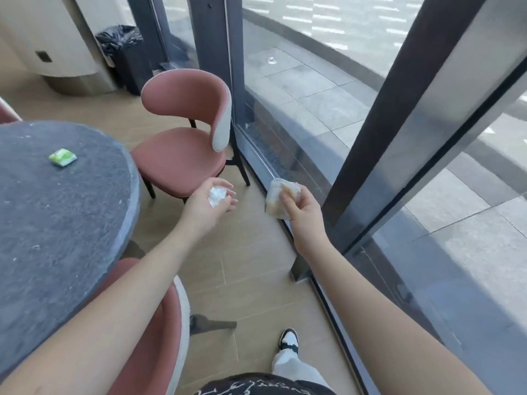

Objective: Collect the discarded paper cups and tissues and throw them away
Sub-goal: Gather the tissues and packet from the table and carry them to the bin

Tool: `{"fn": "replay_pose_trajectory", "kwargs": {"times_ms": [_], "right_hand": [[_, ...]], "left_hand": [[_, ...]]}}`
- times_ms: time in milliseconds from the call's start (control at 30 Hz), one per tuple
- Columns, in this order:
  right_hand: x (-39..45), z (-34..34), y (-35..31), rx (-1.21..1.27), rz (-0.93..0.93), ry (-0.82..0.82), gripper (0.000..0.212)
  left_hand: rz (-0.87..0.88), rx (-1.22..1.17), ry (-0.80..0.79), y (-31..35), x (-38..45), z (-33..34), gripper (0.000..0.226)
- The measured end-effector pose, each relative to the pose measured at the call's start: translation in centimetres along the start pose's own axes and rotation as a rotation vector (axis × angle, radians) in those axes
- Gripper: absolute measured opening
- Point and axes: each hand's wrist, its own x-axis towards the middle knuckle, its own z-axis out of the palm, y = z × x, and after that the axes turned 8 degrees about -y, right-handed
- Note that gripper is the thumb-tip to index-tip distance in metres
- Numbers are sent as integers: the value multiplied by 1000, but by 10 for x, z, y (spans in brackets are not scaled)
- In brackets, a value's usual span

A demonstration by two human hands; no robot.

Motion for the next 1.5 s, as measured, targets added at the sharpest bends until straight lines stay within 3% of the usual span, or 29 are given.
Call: {"fn": "replay_pose_trajectory", "kwargs": {"times_ms": [300,500,700,1000,1200,1300,1500], "right_hand": [[121,9,-15,36,-8,-250,20],[185,50,-12,36,4,-384,22],[244,115,-5,-31,39,-519,21],[312,249,-10,-127,49,-692,8],[334,315,-2,-209,7,-829,5],[344,350,-1,-205,22,-892,18],[369,421,9,-218,-6,-1012,14]], "left_hand": [[-44,-8,268,-2,60,-26,33],[-87,-78,393,-23,79,-58,28],[-91,-150,532,-54,108,-112,40],[-156,-117,721,-81,135,-222,27],[-176,-144,819,-91,127,-271,46],[-198,-176,896,-96,126,-289,43],[-266,-161,964,-105,140,-330,30]]}}
